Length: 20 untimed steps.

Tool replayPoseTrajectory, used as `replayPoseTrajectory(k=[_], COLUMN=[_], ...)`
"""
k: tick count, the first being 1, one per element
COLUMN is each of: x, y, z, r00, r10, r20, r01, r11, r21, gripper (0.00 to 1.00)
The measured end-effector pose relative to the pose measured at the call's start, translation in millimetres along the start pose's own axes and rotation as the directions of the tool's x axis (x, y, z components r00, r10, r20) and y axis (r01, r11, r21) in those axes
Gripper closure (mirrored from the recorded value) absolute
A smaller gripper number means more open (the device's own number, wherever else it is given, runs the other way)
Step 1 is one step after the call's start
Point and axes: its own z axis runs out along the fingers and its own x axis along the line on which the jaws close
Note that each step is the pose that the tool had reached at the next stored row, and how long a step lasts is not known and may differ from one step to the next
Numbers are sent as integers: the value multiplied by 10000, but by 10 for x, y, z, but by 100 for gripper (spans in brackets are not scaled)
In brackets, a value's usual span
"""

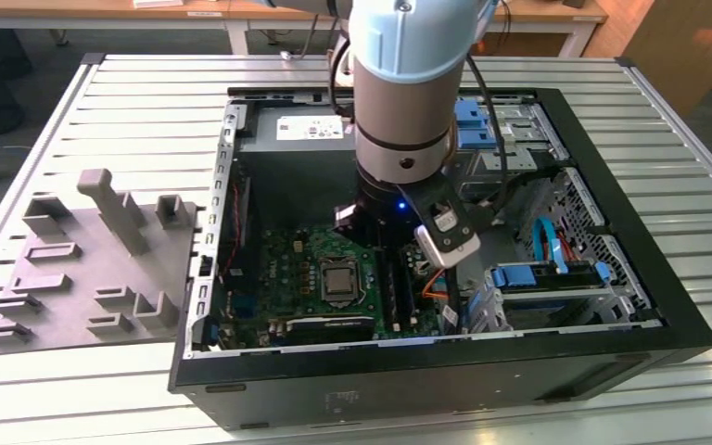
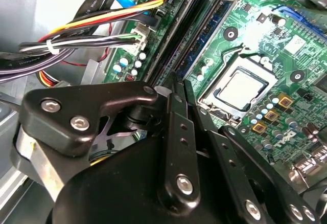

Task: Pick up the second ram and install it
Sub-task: 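Insert the second ram into the second slot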

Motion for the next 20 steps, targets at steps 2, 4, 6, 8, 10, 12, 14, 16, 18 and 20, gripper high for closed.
replayPoseTrajectory(k=[2,4,6,8,10,12,14,16,18,20], x=[1,1,1,1,1,2,1,1,-3,-4], y=[9,16,20,24,26,26,27,27,28,28], z=[1,1,1,2,2,2,1,2,2,2], r00=[10000,10000,10000,10000,10000,10000,10000,10000,9999,9998], r10=[1,-1,-15,-42,-53,-54,-60,-92,-156,-213], r20=[0,0,1,-1,-1,-2,-2,-4,-7,-11], r01=[-1,1,15,42,53,54,60,92,156,213], r11=[10000,10000,10000,9998,9997,9997,9997,9997,9996,9995], r21=[-1,21,92,214,227,230,230,227,222,218], gripper=[87,87,87,87,87,87,87,87,87,87])
